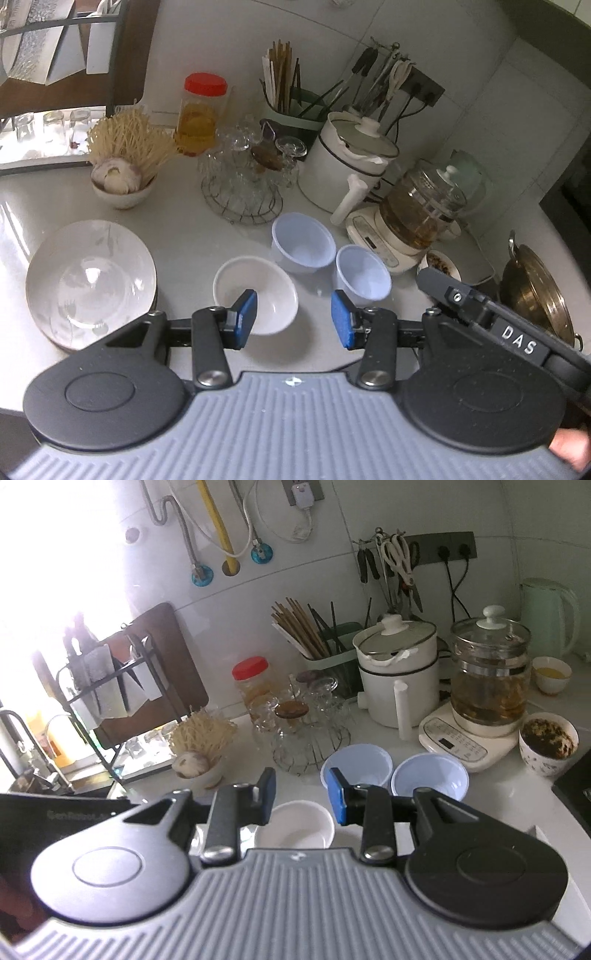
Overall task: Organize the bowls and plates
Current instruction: 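Withdraw both grippers and move toward the larger light-blue plastic bowl, then close both grippers on the rim of the light-blue bowl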
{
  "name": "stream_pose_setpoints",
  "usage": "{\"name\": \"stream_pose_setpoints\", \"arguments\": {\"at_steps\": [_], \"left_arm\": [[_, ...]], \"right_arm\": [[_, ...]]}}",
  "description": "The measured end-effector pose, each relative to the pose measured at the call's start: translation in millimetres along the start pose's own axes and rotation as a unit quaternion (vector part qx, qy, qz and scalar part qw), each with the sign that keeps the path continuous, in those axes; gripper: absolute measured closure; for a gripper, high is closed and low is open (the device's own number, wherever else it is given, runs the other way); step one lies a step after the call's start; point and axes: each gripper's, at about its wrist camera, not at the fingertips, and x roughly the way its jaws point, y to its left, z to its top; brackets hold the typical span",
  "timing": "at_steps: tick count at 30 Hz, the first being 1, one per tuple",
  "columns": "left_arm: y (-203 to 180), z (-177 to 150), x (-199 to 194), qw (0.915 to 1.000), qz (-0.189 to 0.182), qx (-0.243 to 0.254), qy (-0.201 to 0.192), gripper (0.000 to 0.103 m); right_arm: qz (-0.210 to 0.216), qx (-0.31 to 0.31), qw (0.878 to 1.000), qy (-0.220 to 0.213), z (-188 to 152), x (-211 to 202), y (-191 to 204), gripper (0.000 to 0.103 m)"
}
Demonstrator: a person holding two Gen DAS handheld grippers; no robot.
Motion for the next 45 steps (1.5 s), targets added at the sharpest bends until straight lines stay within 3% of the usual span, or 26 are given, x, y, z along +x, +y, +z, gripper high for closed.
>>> {"name": "stream_pose_setpoints", "arguments": {"at_steps": [12,21,30,38,39,40,41,45], "left_arm": [[0,-9,6,0.999,-0.037,0.01,0.025,0.053],[7,10,45,0.9949,-0.078,0.035,0.053,0.053],[32,40,78,0.9882,-0.111,0.07,0.08,0.053],[34,53,123,0.9833,-0.127,0.068,0.111,0.053],[32,53,129,0.9829,-0.128,0.067,0.114,0.053],[30,55,138,0.9827,-0.127,0.066,0.118,0.053],[28,56,145,0.9824,-0.127,0.064,0.122,0.053],[19,63,176,0.9823,-0.119,0.054,0.135,0.049]], "right_arm": [[-0.033,0.024,0.999,0.008,-10,-9,2,0.068],[-0.087,0.053,0.995,0.006,-8,-9,-5,0.068],[-0.161,0.107,0.981,0.014,-25,2,-10,0.068],[-0.168,0.131,0.977,0.025,-21,26,-30,0.068],[-0.169,0.131,0.976,0.025,-20,30,-34,0.065],[-0.172,0.131,0.976,0.025,-20,35,-38,0.05],[-0.17,0.131,0.976,0.023,-19,40,-45,0.044],[-0.155,0.148,0.976,0.043,-18,63,-75,0.043]]}}
